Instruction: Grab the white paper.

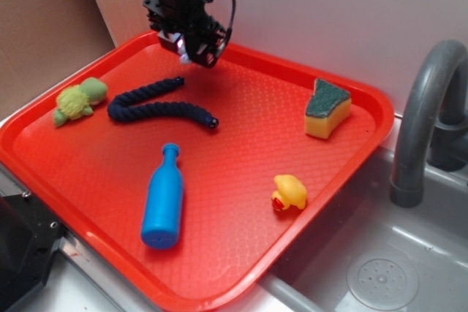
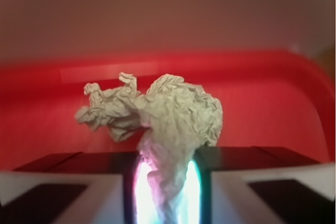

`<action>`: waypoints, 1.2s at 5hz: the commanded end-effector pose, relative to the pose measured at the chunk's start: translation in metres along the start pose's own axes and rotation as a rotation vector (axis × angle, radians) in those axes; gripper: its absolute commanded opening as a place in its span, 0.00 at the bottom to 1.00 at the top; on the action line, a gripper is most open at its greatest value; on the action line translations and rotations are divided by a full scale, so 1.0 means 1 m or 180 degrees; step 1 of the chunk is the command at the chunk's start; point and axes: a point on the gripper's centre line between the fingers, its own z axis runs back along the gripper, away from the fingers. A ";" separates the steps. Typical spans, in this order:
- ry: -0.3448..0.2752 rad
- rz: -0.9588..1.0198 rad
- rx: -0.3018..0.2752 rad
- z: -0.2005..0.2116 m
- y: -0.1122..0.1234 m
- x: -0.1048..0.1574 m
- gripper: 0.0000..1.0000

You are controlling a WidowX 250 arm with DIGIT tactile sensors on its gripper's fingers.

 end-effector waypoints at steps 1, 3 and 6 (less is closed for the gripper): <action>0.0170 -0.0498 -0.0194 0.089 -0.004 -0.023 0.00; 0.0084 -0.0424 -0.0365 0.144 0.010 -0.034 0.00; -0.0207 -0.0308 -0.0350 0.185 0.039 -0.044 0.00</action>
